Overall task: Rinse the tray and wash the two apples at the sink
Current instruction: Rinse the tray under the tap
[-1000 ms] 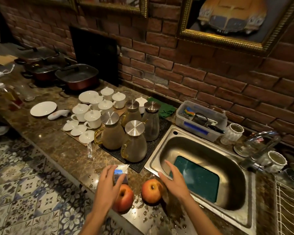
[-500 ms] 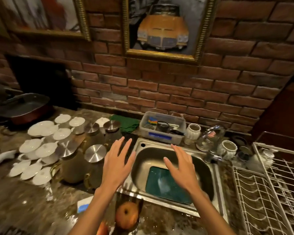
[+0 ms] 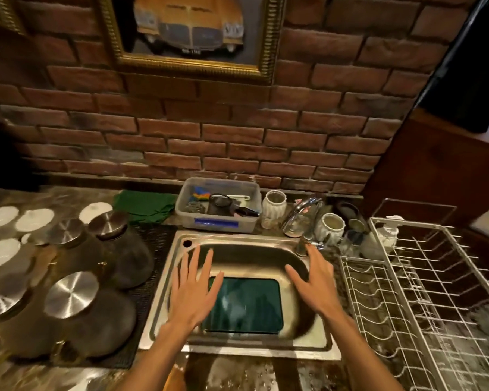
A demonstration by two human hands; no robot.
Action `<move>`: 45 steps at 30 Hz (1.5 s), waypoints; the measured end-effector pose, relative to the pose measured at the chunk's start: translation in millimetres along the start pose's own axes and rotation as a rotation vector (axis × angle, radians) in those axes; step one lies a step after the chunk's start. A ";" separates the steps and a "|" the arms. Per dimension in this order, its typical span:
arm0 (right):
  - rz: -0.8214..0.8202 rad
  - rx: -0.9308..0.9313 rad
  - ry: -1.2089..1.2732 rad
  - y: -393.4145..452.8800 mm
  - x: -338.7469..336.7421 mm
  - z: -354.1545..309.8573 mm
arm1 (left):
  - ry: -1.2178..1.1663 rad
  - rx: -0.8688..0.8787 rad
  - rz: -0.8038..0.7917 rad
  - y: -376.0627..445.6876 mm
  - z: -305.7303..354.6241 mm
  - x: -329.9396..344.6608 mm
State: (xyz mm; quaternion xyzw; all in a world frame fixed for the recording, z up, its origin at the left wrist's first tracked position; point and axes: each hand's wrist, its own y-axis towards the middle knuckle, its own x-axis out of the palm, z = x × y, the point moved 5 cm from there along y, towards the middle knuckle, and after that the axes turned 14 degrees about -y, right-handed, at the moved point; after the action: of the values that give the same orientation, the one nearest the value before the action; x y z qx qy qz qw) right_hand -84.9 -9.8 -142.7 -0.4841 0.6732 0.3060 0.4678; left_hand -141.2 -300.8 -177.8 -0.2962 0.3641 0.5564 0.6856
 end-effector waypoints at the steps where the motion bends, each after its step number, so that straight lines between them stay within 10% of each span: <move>1: -0.017 0.016 -0.013 5.8 5.6 5.2 | 0.003 -0.015 -0.021 4.1 -4.5 9.1; 11: -0.163 0.141 -0.017 67.0 65.3 43.5 | 0.016 -0.098 -0.200 42.8 -58.8 83.7; 24: -0.054 0.804 0.542 156.8 62.6 119.4 | 0.068 -0.195 -0.289 49.5 -98.0 141.0; 31: -0.036 0.780 0.323 177.7 74.4 130.6 | 0.092 -0.160 -0.358 48.2 -93.8 153.8; 45: -0.101 0.801 0.673 172.9 80.6 139.4 | -0.050 -0.213 -0.363 49.2 -96.6 160.2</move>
State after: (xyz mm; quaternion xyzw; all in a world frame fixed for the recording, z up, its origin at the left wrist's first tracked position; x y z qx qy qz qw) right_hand -208.1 140.8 -276.8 -0.3706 0.8262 -0.1706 0.3884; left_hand -187.3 -281.4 -364.7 -0.4137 0.2268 0.4664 0.7483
